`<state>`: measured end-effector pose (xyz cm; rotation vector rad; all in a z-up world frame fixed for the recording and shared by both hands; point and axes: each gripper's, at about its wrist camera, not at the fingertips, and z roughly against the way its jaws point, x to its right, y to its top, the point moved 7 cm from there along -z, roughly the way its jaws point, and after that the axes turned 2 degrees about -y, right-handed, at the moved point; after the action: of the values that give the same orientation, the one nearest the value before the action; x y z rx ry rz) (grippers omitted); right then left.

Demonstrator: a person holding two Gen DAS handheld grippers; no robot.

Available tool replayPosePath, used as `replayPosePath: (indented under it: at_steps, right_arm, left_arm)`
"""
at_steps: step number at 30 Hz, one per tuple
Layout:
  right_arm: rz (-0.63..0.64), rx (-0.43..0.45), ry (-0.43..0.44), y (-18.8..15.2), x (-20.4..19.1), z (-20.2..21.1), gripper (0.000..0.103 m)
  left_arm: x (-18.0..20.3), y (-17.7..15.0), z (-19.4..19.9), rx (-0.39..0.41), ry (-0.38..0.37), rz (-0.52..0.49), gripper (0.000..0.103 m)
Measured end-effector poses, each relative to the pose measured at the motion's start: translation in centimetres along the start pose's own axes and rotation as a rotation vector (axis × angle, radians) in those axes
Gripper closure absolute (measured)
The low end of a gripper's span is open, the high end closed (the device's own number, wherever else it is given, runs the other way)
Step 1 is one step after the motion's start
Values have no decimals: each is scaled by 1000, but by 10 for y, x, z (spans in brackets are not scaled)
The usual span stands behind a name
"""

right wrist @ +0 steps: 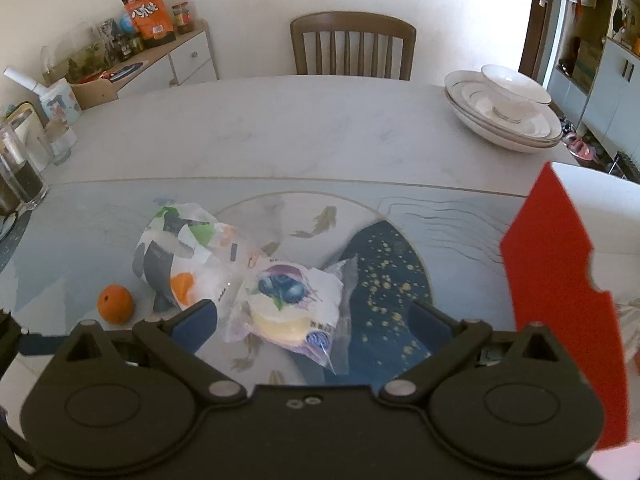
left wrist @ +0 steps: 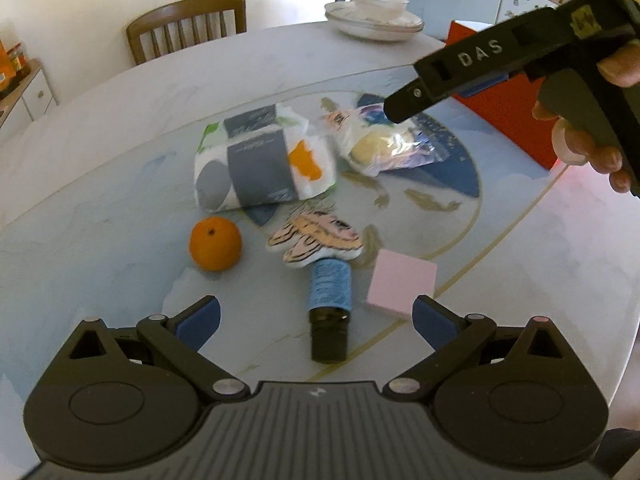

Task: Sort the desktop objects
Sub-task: 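Grasp the blue-capped bottle with the left tool while the right tool grasps the bun bag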

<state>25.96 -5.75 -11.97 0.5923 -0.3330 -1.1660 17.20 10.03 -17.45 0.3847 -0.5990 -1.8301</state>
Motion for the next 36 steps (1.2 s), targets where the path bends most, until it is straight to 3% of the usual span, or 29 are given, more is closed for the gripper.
replayPosePath:
  at_steps: [18, 23, 32, 36]
  right_arm:
    - [-35, -91, -40, -1, -8, -59, 1]
    - [-58, -99, -30, 0, -4, -64, 6]
    - [-87, -99, -68, -5, 17, -65, 19]
    - [-83, -91, -74, -4, 23, -65, 28]
  left_arm:
    - [-8, -8, -16, -19, -22, 16, 1]
    - [-4, -8, -21, -22, -29, 3, 2]
    - [-2, -9, -26, -14, -6, -13, 10]
    - [1, -5, -26, 3, 2, -21, 25]
